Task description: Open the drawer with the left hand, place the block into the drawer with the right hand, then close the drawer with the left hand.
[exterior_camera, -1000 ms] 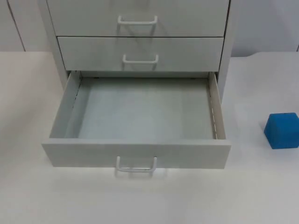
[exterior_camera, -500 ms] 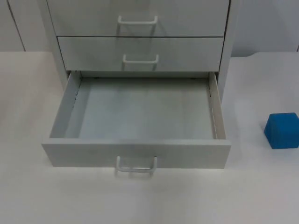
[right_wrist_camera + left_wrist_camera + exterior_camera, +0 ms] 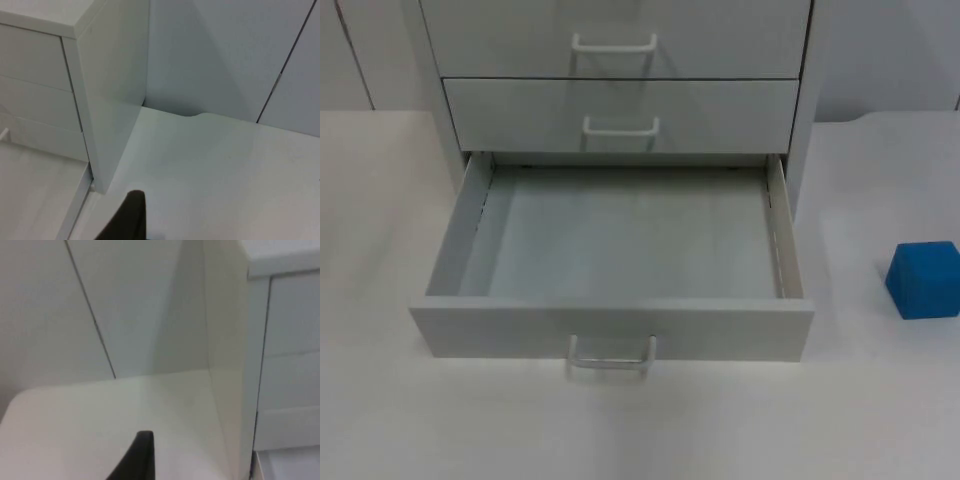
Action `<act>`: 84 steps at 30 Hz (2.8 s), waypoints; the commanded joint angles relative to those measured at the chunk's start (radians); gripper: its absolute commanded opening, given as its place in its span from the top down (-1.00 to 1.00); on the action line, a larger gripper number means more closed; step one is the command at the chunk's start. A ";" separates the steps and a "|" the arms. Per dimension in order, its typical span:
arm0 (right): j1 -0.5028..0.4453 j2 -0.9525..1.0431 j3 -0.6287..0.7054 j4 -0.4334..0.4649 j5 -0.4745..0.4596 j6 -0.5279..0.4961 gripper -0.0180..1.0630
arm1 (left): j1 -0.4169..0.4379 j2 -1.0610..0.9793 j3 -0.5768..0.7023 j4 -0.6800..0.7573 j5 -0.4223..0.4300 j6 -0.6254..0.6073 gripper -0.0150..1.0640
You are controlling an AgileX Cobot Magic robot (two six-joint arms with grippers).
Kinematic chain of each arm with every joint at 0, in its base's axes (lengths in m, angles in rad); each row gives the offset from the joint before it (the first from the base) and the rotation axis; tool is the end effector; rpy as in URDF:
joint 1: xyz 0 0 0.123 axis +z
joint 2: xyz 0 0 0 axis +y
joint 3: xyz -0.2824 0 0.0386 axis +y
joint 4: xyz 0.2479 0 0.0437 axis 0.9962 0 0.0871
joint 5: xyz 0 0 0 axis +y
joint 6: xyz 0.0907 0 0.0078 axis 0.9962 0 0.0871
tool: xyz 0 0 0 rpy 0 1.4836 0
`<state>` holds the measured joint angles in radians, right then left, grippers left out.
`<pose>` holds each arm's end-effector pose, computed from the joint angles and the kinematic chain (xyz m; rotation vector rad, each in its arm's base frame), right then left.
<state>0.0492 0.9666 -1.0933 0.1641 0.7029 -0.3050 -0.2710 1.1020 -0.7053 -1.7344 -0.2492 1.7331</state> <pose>0.1912 0.0191 0.4099 -0.2989 2.0284 0.0276 0.2326 -0.0418 0.3066 0.0882 1.9090 0.0490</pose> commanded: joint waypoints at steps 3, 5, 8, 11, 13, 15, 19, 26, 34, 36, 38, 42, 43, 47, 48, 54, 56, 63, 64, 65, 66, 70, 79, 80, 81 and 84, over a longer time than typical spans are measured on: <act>0.007 -0.006 -0.002 0.000 0.004 0.001 -0.98 | 0.004 -0.010 0.007 -0.010 0.000 -0.016 -0.97; 0.007 -0.006 -0.002 0.000 0.004 0.001 -0.98 | 0.004 -0.010 0.007 -0.010 -0.014 -0.013 -0.97; 0.007 -0.006 -0.002 0.000 0.004 0.001 -0.98 | 0.004 -0.015 0.007 -0.010 -0.049 -0.013 -0.97; 0.007 -0.006 -0.002 0.000 0.004 0.001 -0.98 | 0.002 -0.019 0.007 -0.010 -0.090 -0.013 -0.97; 0.007 -0.006 -0.002 0.000 0.004 0.001 -0.98 | 0.002 -0.036 0.007 -0.010 -0.102 -0.002 -0.97; 0.007 -0.006 -0.002 0.000 0.007 0.001 -0.98 | 0.002 -0.047 0.007 -0.010 -0.102 0.006 -0.97; 0.007 0.018 0.043 0.000 0.014 0.025 -0.98 | 0.002 -0.064 0.007 -0.010 -0.102 -0.026 -0.97; 0.007 0.091 0.167 0.000 -0.043 0.127 -0.98 | 0.002 -0.065 0.007 -0.010 -0.095 -0.026 -0.97; 0.007 0.291 0.195 0.005 -0.124 0.190 -0.98 | 0.002 -0.067 0.007 -0.010 -0.065 -0.054 -0.97; 0.007 0.365 0.195 0.000 -0.144 0.212 -0.98 | 0.002 -0.067 0.007 -0.010 0.000 -0.119 -0.97; 0.011 0.423 0.195 -0.001 -0.155 0.215 -0.98 | 0.002 -0.064 0.007 -0.010 0.032 -0.173 -0.97; 0.040 0.486 0.195 -0.004 -0.205 0.215 -0.98 | 0.002 -0.058 0.007 -0.010 0.034 -0.208 -0.97; 0.053 0.506 0.195 -0.004 -0.229 0.218 -0.98 | 0.002 -0.058 0.005 -0.010 0.039 -0.227 -0.97; 0.069 0.577 0.195 0.000 -0.278 0.263 -0.98 | 0.002 -0.053 -0.013 -0.010 0.030 -0.236 -0.97; 0.069 0.607 0.195 0.000 -0.278 0.270 -0.98 | 0.002 -0.044 -0.016 -0.010 0.024 -0.236 -0.97; 0.082 0.712 0.193 -0.004 -0.313 0.270 -0.98 | 0.002 -0.005 -0.020 -0.010 0.005 -0.214 -0.97; 0.101 0.745 0.193 -0.004 -0.351 0.270 -0.98 | 0.002 -0.005 -0.022 -0.010 0.008 -0.216 -0.97; 0.115 0.868 0.154 -0.001 -0.386 0.276 -0.98 | 0.002 -0.005 -0.028 -0.010 0.003 -0.172 -0.97; 0.115 0.868 0.154 -0.001 -0.386 0.276 -0.98 | 0.002 -0.005 -0.028 -0.010 0.003 -0.172 -0.97; 0.115 0.884 0.140 0.001 -0.391 0.289 -0.98 | 0.002 -0.005 -0.028 -0.010 0.001 -0.172 -0.97; 0.115 0.899 0.126 0.001 -0.396 0.293 -0.98 | 0.002 -0.005 -0.028 -0.010 0.001 -0.172 -0.97; 0.115 0.934 0.086 0.003 -0.390 0.313 -0.98 | 0.002 -0.005 -0.028 -0.010 -0.006 -0.164 -0.97; 0.149 0.966 0.051 -0.002 -0.363 0.348 -0.88 | 0.002 -0.005 -0.028 -0.010 -0.047 -0.139 -0.97; 0.158 0.967 0.051 -0.004 -0.368 0.357 -0.84 | 0.002 -0.005 -0.028 -0.010 -0.047 -0.139 -0.97; 0.158 0.967 0.051 -0.004 -0.368 0.357 -0.84 | 0.002 -0.005 -0.028 -0.010 -0.047 -0.139 -0.97; 0.160 0.980 0.051 -0.004 -0.375 0.371 -0.57 | 0.002 -0.005 -0.028 -0.010 -0.047 -0.139 -0.97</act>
<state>0.2054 1.9434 -1.0358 0.1643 0.3386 0.0595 -0.2710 1.0978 -0.7276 -1.7362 -0.2943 1.5927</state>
